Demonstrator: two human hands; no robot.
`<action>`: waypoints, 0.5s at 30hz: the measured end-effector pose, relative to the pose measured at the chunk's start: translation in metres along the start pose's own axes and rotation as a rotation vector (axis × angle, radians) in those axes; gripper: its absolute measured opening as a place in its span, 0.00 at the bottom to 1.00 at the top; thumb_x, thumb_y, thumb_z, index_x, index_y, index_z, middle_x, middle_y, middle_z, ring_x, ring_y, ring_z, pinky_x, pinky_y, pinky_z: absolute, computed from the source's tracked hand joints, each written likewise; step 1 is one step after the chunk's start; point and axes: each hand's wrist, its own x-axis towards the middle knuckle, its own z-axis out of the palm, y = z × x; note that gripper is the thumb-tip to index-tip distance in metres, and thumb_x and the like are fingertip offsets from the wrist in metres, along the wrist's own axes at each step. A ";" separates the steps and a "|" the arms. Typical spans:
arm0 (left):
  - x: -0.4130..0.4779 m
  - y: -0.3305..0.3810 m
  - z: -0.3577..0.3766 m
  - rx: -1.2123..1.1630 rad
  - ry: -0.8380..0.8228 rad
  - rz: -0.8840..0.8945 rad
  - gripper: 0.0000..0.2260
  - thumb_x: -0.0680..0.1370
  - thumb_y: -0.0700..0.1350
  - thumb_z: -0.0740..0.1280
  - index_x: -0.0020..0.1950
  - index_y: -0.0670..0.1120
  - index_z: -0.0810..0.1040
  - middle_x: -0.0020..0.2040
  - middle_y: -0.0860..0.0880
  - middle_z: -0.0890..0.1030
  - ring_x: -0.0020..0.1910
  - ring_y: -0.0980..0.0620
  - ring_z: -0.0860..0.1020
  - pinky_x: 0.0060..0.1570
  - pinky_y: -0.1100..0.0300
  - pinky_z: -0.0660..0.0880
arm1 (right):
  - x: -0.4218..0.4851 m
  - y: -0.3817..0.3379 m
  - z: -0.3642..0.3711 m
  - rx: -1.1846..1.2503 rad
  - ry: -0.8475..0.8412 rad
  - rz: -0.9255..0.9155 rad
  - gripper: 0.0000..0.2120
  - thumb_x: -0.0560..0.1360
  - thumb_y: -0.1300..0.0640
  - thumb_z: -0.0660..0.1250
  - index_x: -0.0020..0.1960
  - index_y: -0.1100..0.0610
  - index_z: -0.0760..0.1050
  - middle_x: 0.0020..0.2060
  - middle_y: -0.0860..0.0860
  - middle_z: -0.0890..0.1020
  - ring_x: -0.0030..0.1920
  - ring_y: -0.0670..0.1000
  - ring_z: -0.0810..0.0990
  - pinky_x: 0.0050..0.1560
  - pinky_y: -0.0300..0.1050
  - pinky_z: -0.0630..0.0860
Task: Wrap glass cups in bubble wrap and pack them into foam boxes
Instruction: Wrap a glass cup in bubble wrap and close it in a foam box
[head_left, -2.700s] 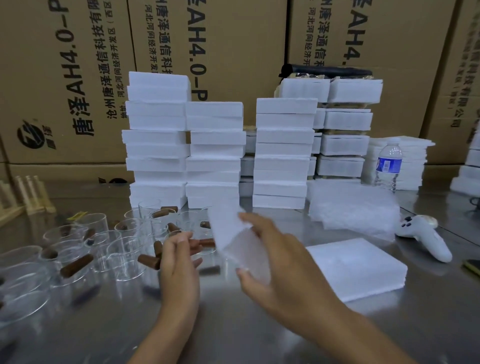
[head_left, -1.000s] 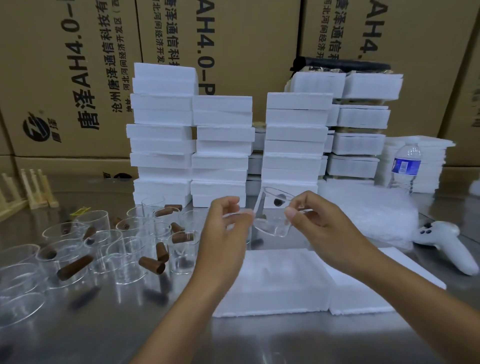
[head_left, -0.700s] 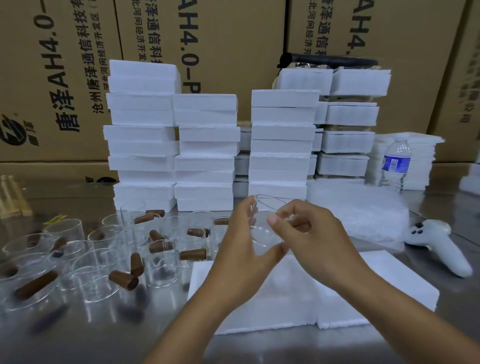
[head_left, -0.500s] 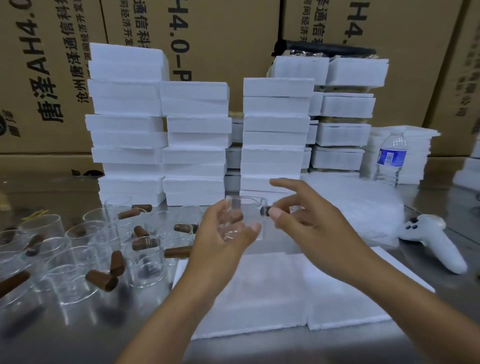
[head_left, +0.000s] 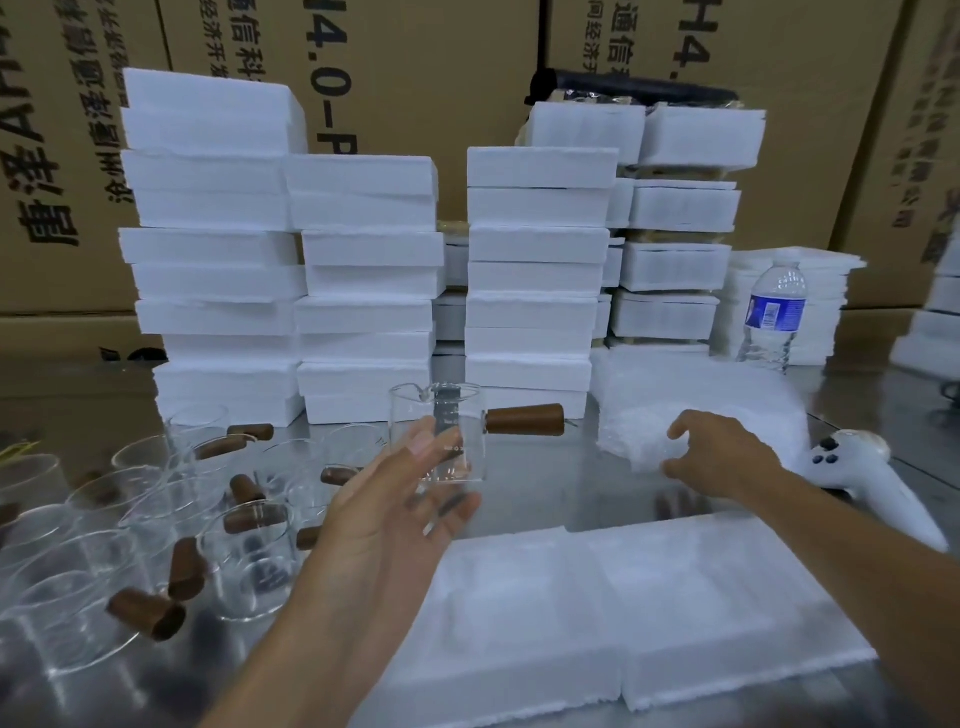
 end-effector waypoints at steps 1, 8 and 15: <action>0.000 0.000 0.000 -0.004 0.000 -0.003 0.23 0.58 0.46 0.72 0.52 0.45 0.79 0.47 0.48 0.84 0.38 0.51 0.82 0.42 0.56 0.79 | 0.001 0.000 0.000 -0.029 -0.011 0.018 0.19 0.72 0.53 0.68 0.62 0.51 0.70 0.59 0.51 0.75 0.58 0.53 0.74 0.59 0.49 0.70; 0.000 -0.001 0.003 -0.049 -0.002 -0.023 0.21 0.61 0.44 0.72 0.54 0.44 0.79 0.48 0.47 0.84 0.45 0.48 0.80 0.43 0.55 0.80 | 0.001 -0.007 0.007 -0.137 0.007 0.055 0.12 0.72 0.50 0.69 0.53 0.53 0.74 0.50 0.49 0.77 0.51 0.52 0.76 0.50 0.44 0.69; -0.001 0.000 0.001 -0.098 -0.049 -0.025 0.18 0.64 0.45 0.70 0.53 0.45 0.79 0.48 0.47 0.83 0.43 0.49 0.81 0.44 0.55 0.81 | -0.003 -0.012 0.004 -0.195 -0.072 0.041 0.05 0.72 0.61 0.65 0.45 0.58 0.78 0.42 0.52 0.80 0.41 0.53 0.78 0.40 0.42 0.72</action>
